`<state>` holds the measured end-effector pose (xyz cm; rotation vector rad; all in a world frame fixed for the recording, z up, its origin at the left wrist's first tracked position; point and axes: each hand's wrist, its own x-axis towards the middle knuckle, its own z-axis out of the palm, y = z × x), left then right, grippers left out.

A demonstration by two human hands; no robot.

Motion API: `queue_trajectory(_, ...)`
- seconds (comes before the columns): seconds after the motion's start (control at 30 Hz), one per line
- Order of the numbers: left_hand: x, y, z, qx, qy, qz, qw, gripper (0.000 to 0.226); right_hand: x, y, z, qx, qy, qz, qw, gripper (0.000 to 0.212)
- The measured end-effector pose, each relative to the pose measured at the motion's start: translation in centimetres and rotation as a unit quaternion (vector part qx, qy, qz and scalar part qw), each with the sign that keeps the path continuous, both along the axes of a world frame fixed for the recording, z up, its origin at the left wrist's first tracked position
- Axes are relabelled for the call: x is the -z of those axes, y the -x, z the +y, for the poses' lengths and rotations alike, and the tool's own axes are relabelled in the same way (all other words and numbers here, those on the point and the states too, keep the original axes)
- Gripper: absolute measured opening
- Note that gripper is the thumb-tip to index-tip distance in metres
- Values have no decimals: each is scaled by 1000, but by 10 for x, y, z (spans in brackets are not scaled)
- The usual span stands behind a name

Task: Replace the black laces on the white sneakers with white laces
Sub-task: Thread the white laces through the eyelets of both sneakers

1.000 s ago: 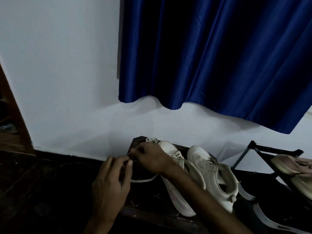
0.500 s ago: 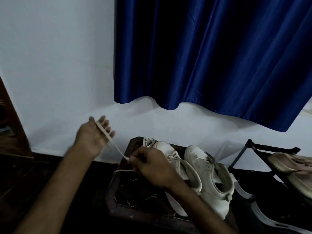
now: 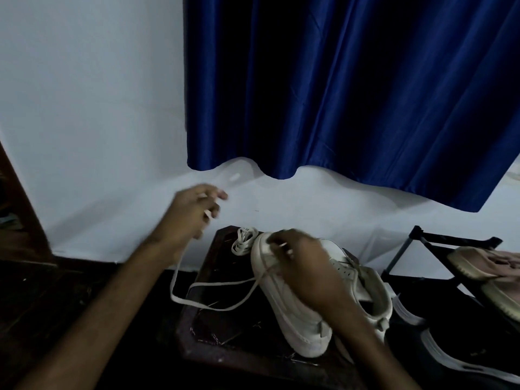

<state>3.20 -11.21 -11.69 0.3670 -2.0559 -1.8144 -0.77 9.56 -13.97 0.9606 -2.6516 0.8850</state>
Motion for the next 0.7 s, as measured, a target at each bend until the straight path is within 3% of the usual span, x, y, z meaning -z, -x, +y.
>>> queue_trajectory(0.1, 18, -1, 34, 79, -104, -41, 991, 23, -12, 20, 43, 66, -104, -17, 992, 12)
queue_trajectory(0.2, 33, 4, 54, 111, -85, -50, 989, 28, -12, 22, 58, 33, -184, -106, 977, 15)
queue_trajectory(0.47, 57, 21, 96, 147, 23, -1, 989, 20, 4, 35, 65, 51, -144, -64, 986, 20)
queue_trajectory(0.7, 66, 30, 109, 135, 124, 15, 983, 15, 3, 44, 69, 45, -125, -102, 986, 19)
